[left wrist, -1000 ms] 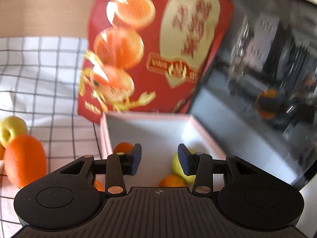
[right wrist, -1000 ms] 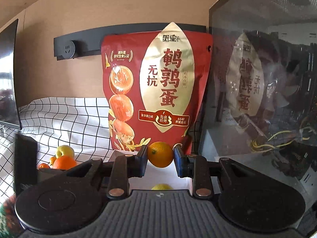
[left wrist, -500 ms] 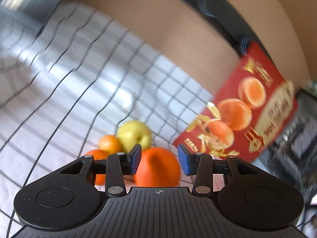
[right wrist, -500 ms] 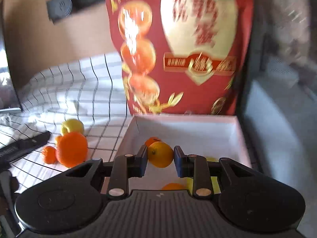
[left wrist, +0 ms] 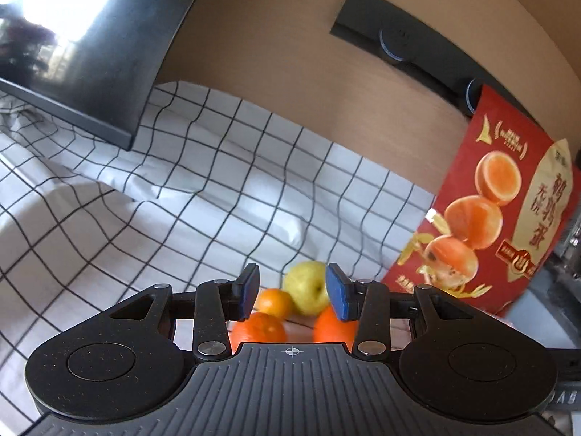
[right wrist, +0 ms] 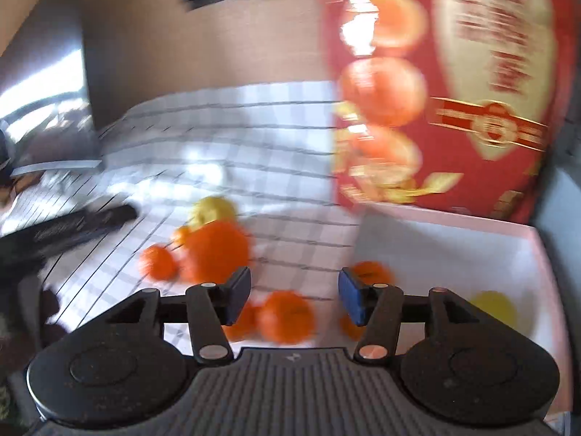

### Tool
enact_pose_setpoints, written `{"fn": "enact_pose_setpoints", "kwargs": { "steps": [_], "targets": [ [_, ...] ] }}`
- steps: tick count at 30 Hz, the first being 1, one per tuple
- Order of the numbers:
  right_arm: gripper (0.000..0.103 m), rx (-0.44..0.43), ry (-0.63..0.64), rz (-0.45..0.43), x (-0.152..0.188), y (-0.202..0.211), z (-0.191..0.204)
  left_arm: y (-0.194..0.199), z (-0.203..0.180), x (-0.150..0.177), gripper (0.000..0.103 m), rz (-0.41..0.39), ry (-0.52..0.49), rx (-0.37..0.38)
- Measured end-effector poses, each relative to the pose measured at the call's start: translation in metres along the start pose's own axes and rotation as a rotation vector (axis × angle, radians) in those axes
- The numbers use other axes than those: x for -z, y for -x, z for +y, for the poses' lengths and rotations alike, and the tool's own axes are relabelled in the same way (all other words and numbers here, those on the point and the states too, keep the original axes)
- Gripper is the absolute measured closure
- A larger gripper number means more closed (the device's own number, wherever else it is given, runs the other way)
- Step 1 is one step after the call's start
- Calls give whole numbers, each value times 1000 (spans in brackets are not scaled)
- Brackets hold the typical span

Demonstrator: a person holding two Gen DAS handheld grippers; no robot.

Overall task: Organize fruits
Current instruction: 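Grasp a large orange with the right gripper while the left gripper approaches a mandarin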

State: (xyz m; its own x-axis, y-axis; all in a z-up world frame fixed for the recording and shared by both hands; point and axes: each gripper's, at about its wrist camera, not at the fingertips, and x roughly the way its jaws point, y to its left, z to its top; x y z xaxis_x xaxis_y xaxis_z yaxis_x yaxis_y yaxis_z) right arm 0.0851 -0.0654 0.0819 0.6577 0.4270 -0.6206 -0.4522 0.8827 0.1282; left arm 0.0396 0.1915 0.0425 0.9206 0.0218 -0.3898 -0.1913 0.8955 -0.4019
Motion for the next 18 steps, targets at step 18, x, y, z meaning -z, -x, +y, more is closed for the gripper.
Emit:
{"fn": "enact_pose_setpoints", "kwargs": {
  "steps": [18],
  "targets": [
    [14, 45, -60, 16, -8, -114, 63, 10, 83, -6, 58, 32, 149, -70]
  ]
}}
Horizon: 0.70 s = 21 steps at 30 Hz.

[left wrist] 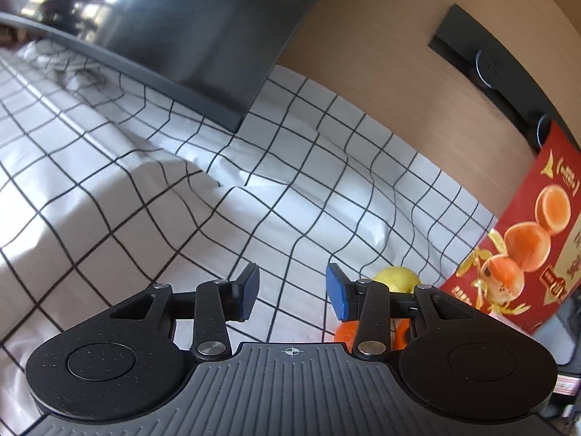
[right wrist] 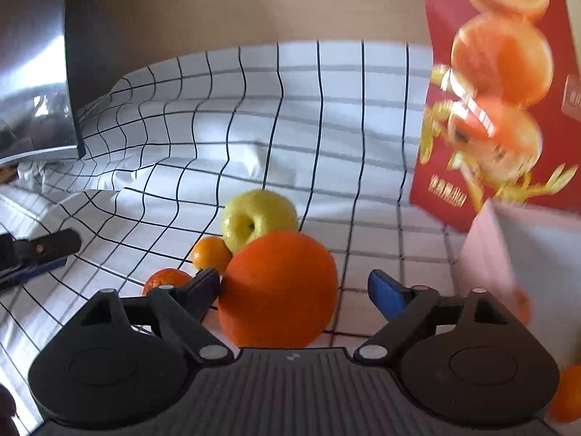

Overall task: Organize fruits
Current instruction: 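Grasp a large orange with the right gripper while the left gripper approaches a mandarin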

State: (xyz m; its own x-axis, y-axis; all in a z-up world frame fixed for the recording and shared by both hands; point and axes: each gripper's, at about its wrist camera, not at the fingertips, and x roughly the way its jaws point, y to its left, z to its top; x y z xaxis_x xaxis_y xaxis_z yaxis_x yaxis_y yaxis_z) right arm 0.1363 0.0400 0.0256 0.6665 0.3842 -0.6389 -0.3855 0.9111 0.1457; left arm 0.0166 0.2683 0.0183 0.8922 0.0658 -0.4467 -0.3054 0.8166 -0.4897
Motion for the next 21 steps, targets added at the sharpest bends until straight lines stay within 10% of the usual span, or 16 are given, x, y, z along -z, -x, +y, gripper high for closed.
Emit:
{"fn": "enact_pose_setpoints", "kwargs": {
  "steps": [10, 21],
  "targets": [
    [32, -140, 56, 110, 7, 21, 7, -6, -20, 13, 58, 41, -78, 78],
    [32, -272, 139, 37, 80, 188, -50, 0, -63, 39, 58, 64, -243, 196]
  ]
}}
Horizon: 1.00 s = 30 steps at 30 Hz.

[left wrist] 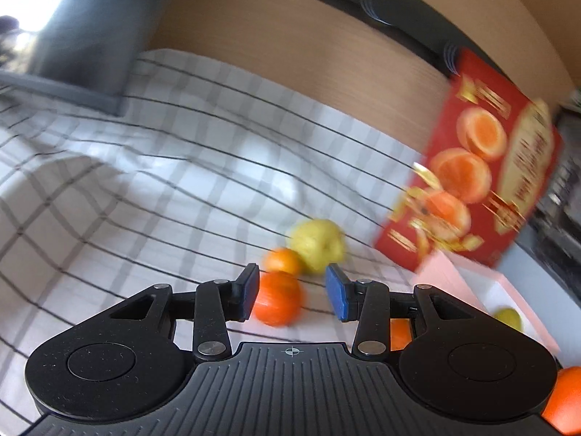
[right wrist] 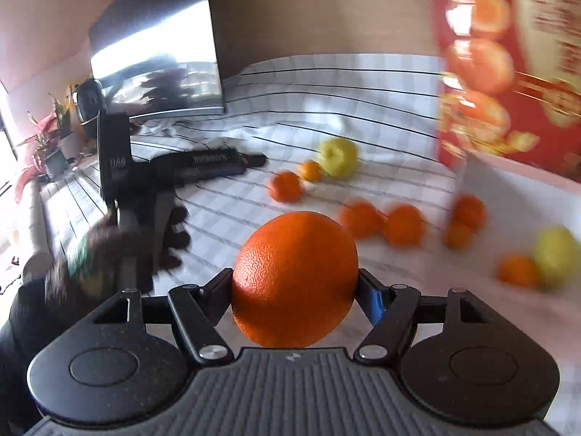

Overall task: Organize fruits
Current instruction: 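Grasp a large orange with the right gripper while the left gripper approaches a mandarin, then close the left gripper on a mandarin on the cloth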

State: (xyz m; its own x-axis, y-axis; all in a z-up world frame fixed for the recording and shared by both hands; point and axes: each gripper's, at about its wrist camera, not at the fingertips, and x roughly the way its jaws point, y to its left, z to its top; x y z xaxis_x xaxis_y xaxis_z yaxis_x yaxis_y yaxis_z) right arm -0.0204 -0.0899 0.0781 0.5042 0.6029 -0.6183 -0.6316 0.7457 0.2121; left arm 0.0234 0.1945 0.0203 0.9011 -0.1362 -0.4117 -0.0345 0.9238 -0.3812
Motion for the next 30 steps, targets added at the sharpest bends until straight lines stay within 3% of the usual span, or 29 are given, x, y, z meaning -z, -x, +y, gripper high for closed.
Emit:
{"fn": "enact_pose_setpoints", "kwargs": {
  "steps": [4, 7, 11, 12, 17, 25, 30],
  "targets": [
    [32, 170, -29, -13, 41, 30, -32, -7, -42, 11, 58, 67, -67, 86],
    [27, 310, -12, 31, 63, 22, -46, -16, -71, 17, 58, 86, -107, 70],
    [24, 298, -28, 0, 75, 17, -60, -23, -89, 21, 58, 82, -153, 23],
    [18, 292, -30, -7, 76, 15, -61, -26, -92, 22, 58, 91, -165, 19],
    [8, 222, -76, 7, 81, 12, -74, -42, -99, 29, 57, 135, -184, -9],
    [8, 236, -58, 11, 83, 11, -69, -57, -117, 33, 54, 137, -253, -83],
    [8, 229, -63, 7, 85, 12, -72, -59, -107, 30, 49, 152, -198, -68]
  ]
}}
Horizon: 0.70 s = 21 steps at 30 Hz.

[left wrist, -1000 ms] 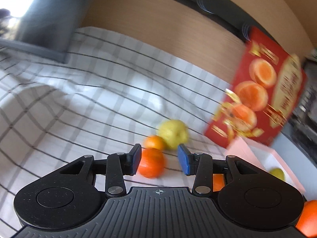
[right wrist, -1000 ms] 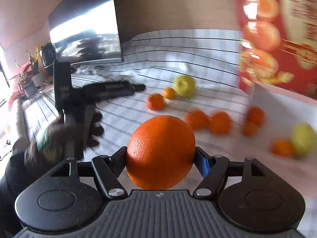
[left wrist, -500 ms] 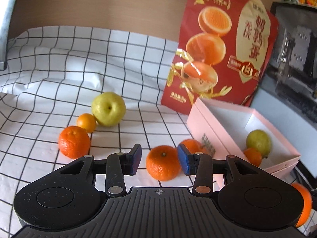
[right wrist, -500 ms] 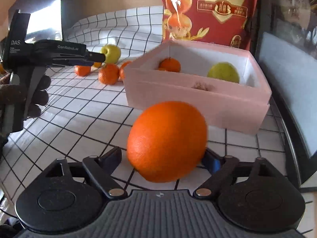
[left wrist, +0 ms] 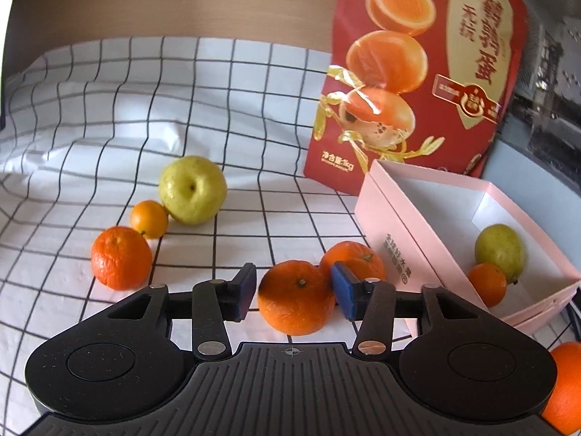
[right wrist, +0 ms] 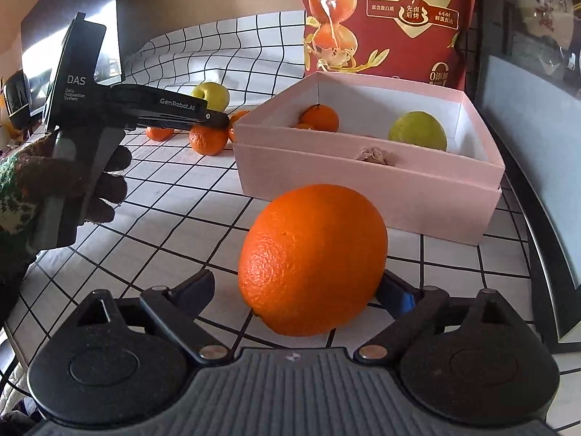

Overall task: Organize fruits
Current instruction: 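Close the left gripper on a mandarin on the cloth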

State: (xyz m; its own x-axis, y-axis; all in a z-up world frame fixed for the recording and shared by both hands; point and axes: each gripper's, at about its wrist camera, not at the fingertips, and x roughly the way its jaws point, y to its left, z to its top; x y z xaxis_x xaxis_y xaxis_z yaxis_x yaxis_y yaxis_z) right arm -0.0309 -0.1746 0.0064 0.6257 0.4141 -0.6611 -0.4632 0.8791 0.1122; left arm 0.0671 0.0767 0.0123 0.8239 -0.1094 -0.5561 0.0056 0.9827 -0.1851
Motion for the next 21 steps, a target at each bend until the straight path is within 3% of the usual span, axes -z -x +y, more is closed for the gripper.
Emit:
{"fn": "enact_pose_setpoints", "kwargs": {
  "steps": [4, 12, 15, 21],
  "targets": [
    [8, 1, 0, 0, 0, 0, -1, 4, 5, 3, 49, 12, 42, 32],
    [8, 11, -22, -6, -1, 1, -3, 54, 4, 28, 53, -15, -23, -26],
    [8, 8, -33, -11, 0, 2, -5, 76, 13, 41, 53, -46, 6, 20],
    [7, 12, -30, -9, -1, 1, -4, 74, 4, 40, 53, -61, -67, 18]
  ]
}}
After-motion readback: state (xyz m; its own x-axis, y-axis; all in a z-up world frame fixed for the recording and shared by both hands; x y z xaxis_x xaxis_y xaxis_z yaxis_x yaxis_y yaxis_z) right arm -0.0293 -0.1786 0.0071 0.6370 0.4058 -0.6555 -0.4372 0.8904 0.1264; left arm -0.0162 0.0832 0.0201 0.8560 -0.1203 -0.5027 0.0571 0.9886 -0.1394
